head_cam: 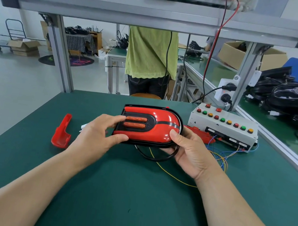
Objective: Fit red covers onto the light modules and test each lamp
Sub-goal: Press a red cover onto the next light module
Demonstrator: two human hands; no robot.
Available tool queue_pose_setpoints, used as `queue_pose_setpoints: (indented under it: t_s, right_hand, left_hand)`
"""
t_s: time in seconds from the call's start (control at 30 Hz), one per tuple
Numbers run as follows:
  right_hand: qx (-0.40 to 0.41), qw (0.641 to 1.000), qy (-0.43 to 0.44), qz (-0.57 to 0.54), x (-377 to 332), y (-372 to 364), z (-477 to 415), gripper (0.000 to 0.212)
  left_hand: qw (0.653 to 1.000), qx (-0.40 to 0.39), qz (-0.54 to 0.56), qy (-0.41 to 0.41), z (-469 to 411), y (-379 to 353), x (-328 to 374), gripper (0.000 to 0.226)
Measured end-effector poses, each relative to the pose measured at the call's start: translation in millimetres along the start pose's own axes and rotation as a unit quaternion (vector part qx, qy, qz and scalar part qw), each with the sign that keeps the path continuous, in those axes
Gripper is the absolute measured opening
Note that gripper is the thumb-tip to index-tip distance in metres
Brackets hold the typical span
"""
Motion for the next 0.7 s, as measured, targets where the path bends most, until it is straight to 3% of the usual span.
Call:
queue_pose_setpoints:
  t_s: [0.13,0.3,0.57,0.7]
  right_hand:
    - [0.003,1.0,-0.003,-0.011,2,1,-2,0.022]
    - [0.007,1.0,-0.016,-0.005,4,0,-1,0.028]
    - [-0.012,1.0,-0.004,0.021,6,-9,4,0.035]
    - [-0.028,0.999,0.002,0.023,6,-13,6,0.039]
  left_hand:
    - [0.992,0.06,-0.019,-0.112,6,-1,8,0.023]
    - [0.991,0.036,-0.029,-0.128,11,-4,17,0.017]
    - [0.984,0.009,-0.04,-0.171,20,-22,35,0.027]
    - [0.985,-0.017,-0.009,-0.174,20,-25,43,0.049]
Point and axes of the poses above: each hand's wrist, its own z-axis away from the middle knuckle, its own y-axis out of the back of the hand, x = y × z, the point moved 3 cm from there along -z, towards the middle knuckle, and after that the axes turned 11 degrees about x, right-handed, at the moved point
